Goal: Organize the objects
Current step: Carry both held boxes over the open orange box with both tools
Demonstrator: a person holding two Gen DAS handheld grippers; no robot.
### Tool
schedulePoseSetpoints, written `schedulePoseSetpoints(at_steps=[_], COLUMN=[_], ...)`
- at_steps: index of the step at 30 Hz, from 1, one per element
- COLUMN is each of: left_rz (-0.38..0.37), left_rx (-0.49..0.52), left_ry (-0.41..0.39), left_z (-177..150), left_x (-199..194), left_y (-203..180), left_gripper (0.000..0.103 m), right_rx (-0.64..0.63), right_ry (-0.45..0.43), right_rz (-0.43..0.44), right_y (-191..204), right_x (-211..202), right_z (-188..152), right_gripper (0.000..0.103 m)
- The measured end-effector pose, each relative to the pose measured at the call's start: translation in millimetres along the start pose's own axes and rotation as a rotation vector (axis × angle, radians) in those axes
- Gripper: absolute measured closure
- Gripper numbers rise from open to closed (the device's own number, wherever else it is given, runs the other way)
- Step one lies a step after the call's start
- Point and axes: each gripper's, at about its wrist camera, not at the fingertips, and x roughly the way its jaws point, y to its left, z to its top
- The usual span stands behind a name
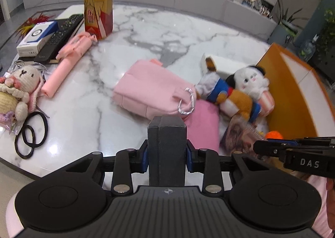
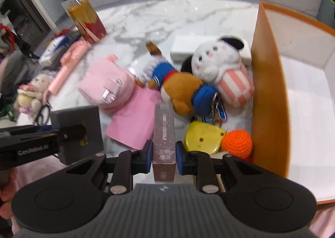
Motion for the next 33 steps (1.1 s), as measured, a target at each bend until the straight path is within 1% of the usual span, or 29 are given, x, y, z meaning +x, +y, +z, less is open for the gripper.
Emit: schedulePoseSetpoints(at_steps=[4,6,8,12,17,20,24,27,30,33], left_rz=[-0.013,-0.050,-0.093,-0.180,-0.290,-0.357,-0.451,-0.505,-0.502,-0.492], left_rx=[0.010,0.014,0.024,0.068,0.138,0.187,0.220,0.222,0.234,0.226], left_ry=[-0.058,-0.080,-0.104,-0.155,-0.197,-0.208,-0.171,-0.117,-0.077,-0.013], left_z=[6,10,15,28,43,50,60,63,61,60], left_x=[-24,-36,-47,-63,-74,-74,-60,-44,-28,-7], left_y=[-8,-14,-23,-54,-104,-137,-182,-213,-239,-253], left_gripper=[0.065,0.065,0.065,0.065,0.065,0.065,0.065,0.065,0.065,0.065], right_rx=[0.002,0.021,0.031,0.034,0.080,0.108,0.151,0.196,0.241,0.284], right_ry=[-0.053,-0.083,-0.124,-0.212,-0.270,-0.306,-0.337,-0.326,-0.302,-0.273], right_rz=[0.062,0.098,0.111,0.096,0.088,0.044,-0.030,-0.054,-0.067,-0.046], right_y=[-4,-11,-18,-34,-71,-96,-130,-157,-180,-200], right_x=[-30,-46,-63,-100,-137,-156,-170,-167,-155,-141], right_z=[5,7,8,9,10,7,3,-3,-13,-26], right_gripper=[0.079,0.079,0.079,0.079,0.079,0.079,0.079,0.079,0.079,0.079])
